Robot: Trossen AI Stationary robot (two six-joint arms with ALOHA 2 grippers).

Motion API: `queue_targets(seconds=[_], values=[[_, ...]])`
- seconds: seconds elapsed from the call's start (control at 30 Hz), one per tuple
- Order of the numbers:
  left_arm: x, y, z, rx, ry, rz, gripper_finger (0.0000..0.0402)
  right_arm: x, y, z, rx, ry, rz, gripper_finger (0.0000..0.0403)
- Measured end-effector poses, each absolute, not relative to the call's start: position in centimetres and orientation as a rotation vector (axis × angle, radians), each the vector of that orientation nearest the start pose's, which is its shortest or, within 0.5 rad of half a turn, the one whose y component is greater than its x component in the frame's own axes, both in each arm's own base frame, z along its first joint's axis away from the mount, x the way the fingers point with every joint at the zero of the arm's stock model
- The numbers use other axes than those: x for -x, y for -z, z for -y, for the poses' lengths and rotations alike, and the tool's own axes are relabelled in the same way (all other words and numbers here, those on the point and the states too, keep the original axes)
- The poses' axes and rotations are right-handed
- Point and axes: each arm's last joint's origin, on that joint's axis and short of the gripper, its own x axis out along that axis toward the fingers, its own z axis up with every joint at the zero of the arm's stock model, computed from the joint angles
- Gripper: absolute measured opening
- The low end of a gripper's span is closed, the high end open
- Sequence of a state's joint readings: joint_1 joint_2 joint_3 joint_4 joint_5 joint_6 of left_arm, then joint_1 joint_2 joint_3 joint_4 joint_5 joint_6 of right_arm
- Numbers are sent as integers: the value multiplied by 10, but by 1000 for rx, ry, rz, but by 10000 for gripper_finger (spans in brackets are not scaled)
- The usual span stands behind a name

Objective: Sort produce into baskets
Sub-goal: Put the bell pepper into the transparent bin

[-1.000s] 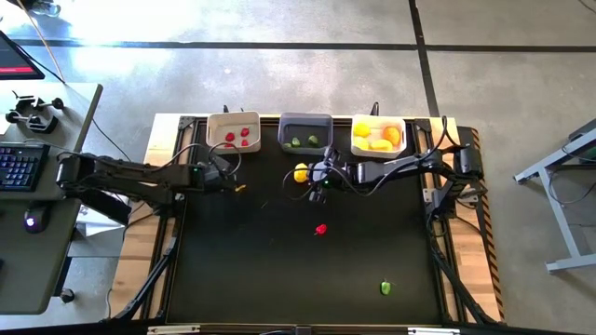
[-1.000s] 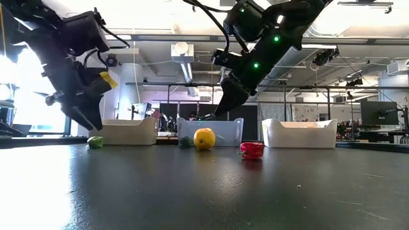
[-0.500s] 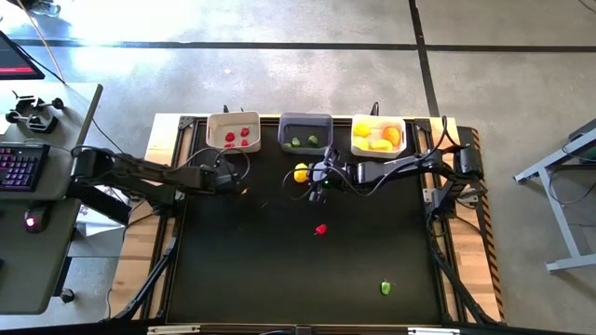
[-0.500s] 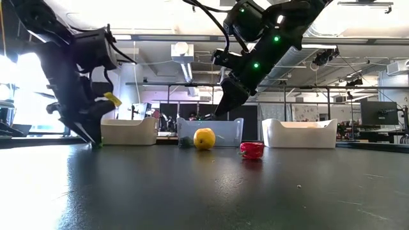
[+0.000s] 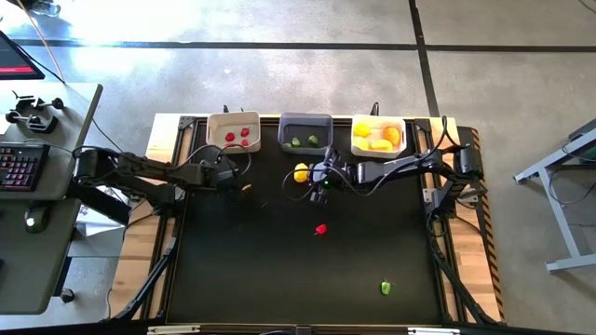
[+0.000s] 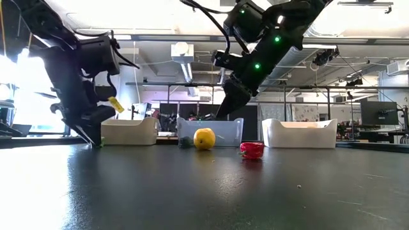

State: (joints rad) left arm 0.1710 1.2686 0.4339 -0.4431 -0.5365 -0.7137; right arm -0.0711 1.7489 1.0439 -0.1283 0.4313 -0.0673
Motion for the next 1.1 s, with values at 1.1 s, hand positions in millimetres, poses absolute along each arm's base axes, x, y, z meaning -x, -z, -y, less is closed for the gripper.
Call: queue_targets(seconds=[1.1], values=[[-281, -238, -150, -16, -645, -607, 14, -342, -181, 38, 226, 480, -944, 161]])
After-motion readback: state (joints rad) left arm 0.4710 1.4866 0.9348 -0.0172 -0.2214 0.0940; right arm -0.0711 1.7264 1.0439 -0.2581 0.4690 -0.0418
